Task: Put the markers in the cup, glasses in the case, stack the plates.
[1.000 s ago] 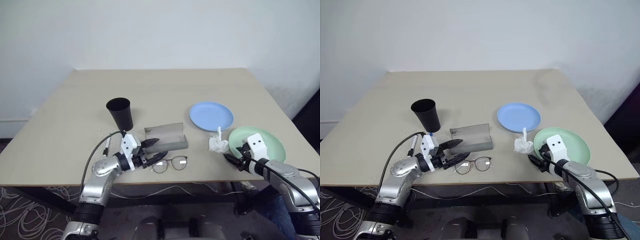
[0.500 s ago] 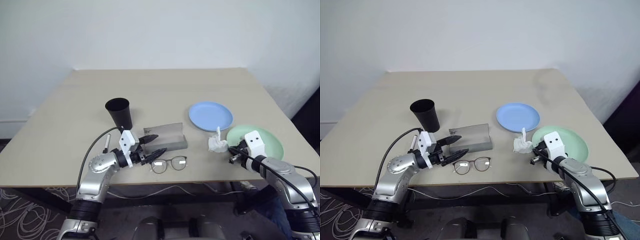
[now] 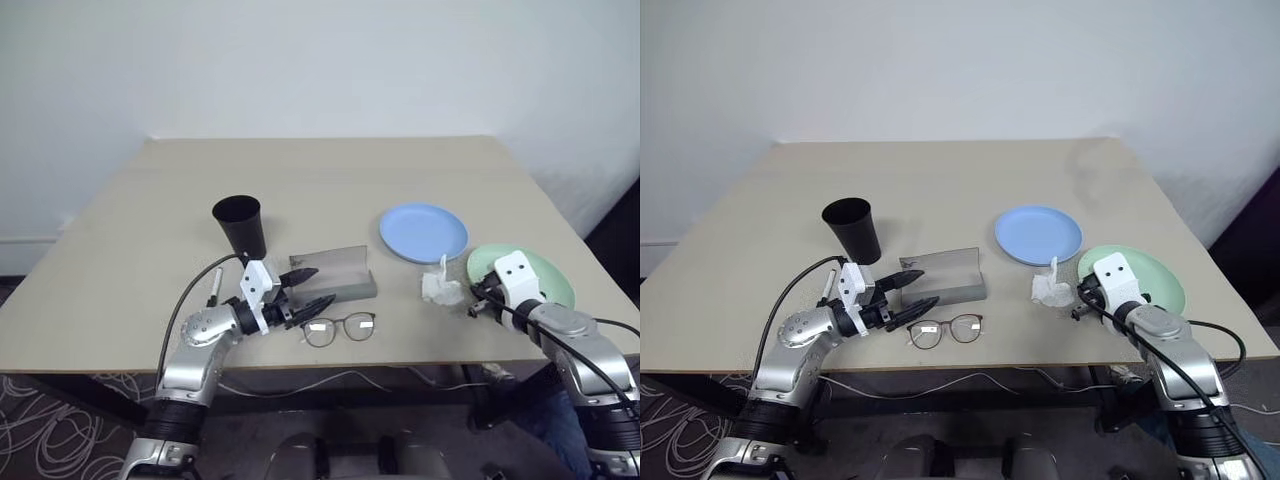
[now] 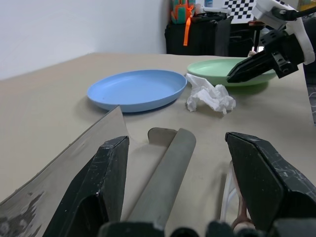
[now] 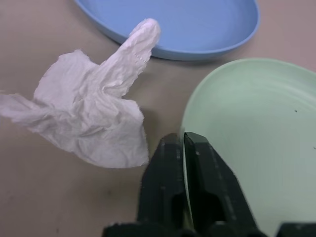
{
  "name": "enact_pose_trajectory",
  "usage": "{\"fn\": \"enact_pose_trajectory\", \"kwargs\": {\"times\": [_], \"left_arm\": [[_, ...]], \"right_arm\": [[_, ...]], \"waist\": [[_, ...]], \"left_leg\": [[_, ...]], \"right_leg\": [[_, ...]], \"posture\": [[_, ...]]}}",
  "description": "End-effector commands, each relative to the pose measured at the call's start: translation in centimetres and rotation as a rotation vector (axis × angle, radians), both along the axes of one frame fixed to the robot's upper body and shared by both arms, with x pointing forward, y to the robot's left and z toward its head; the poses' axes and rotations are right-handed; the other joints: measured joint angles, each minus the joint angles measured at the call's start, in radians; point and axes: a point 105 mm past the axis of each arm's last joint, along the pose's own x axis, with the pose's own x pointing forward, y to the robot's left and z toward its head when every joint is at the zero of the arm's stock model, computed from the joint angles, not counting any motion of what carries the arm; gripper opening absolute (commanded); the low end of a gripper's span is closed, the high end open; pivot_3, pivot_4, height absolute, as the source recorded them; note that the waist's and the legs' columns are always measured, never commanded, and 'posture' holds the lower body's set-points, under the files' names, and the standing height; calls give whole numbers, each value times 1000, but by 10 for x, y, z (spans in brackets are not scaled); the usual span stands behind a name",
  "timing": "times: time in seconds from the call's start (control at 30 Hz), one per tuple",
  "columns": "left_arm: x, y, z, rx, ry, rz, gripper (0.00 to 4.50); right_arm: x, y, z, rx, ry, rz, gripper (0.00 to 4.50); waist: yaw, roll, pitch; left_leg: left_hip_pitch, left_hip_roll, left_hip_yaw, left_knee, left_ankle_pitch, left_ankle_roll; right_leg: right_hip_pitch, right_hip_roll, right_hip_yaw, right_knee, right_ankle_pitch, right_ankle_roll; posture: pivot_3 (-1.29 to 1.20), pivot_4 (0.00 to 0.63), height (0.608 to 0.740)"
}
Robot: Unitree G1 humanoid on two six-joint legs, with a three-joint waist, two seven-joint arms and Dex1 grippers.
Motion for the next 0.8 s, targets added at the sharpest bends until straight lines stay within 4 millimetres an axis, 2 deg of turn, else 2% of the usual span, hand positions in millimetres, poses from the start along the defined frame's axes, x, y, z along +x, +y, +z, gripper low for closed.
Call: {"fn": "enact_pose_trajectory", "kwargs": {"times": [0.03, 0.23, 0.37, 0.43, 0.57, 0.63, 0.7, 0.8], "left_arm": [[4, 0, 13, -9, -57, 2, 3324], [4, 0, 13, -7, -59, 2, 3324], [3, -1, 14, -8, -61, 0, 3324], [6, -1, 15, -9, -66, 7, 3324], [10, 2, 17, -3, -69, 9, 3324], [12, 2, 18, 0, -70, 7, 3324], [14, -2, 20, -2, -78, -8, 3324], [16, -10, 24, -11, -92, -28, 3324]], "right_arm": [[6, -11, 14, -52, -50, -30, 4], [11, -21, 19, -113, -83, -72, 4], [23, -27, 38, -166, -185, -68, 4], [30, -16, 52, -150, -247, 17, 4], [41, 18, 71, -133, -309, 277, 4], [46, 29, 75, -137, -322, 361, 4], [59, 43, 80, -117, -321, 441, 4], [75, 60, 77, -103, -292, 547, 4]], "waist": [[0, 0, 0], [0, 0, 0], [0, 0, 0], [-1, 0, 0], [-3, 1, 1], [-3, 1, 1], [-4, 1, 1], [-4, 1, 1]], "left_leg": [[0, 0, 0, 0, 0, 0], [0, 0, 0, 1, 0, 0], [0, 0, 0, 1, 0, 0], [0, 0, 0, 1, 0, 0], [0, 0, 0, 1, 0, 0], [1, 0, 0, 1, 0, 0], [1, 0, 0, 1, 0, 0], [0, 0, 0, 4, 0, 0]], "right_leg": [[0, 0, 0, 0, 0, 0], [0, 0, 0, 0, 0, 0], [0, 0, 0, 0, 0, 0], [0, 0, 0, 0, 0, 0], [0, 1, 0, 1, 0, 0], [0, 1, 0, 1, 0, 0], [0, 1, 0, 1, 0, 0], [1, 1, 0, 2, 0, 0]], "posture": [[0, 0, 740], [0, 0, 740], [0, 0, 740], [0, 0, 740], [0, 0, 740], [0, 0, 740], [0, 0, 740], [0, 0, 740]]}}
